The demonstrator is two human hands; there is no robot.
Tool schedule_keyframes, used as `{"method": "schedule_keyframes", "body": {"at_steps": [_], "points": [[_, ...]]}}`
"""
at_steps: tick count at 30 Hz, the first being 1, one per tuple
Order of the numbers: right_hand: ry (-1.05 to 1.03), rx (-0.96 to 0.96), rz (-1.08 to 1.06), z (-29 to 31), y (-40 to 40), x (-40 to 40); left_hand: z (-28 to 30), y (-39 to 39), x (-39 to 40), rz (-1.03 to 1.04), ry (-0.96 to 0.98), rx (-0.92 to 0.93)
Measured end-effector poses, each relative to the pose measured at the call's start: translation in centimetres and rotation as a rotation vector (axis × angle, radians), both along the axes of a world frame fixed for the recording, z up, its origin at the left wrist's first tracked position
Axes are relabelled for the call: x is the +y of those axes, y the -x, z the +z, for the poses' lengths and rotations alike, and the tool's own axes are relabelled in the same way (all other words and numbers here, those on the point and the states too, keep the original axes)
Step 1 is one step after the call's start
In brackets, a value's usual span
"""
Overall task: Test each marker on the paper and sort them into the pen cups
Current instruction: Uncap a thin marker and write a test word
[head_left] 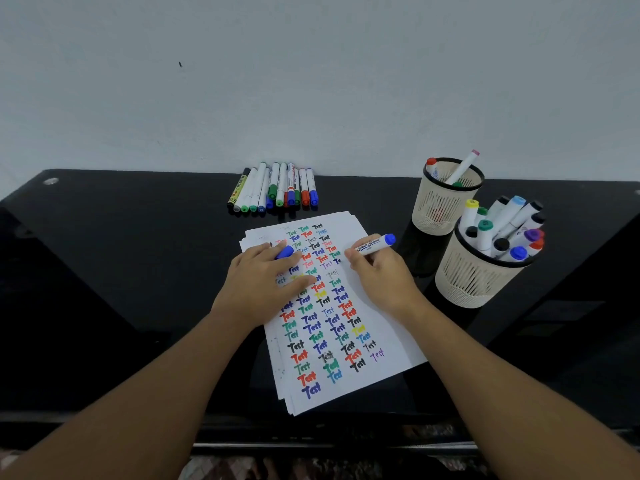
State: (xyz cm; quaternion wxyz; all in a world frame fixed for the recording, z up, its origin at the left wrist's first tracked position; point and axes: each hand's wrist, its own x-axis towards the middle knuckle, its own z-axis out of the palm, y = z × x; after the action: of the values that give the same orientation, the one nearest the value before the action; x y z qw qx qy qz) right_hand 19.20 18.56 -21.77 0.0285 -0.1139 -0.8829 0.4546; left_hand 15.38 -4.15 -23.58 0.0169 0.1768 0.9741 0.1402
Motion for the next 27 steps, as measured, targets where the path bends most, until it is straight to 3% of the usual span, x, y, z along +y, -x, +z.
{"method": "schedule_keyframes", "body": {"at_steps": [27], "points": [[0.007,0.000,-0.015,0.35,-0.18,0.09,0.70,-0.18,0.29,0.002,0.030,-0.041]]}}
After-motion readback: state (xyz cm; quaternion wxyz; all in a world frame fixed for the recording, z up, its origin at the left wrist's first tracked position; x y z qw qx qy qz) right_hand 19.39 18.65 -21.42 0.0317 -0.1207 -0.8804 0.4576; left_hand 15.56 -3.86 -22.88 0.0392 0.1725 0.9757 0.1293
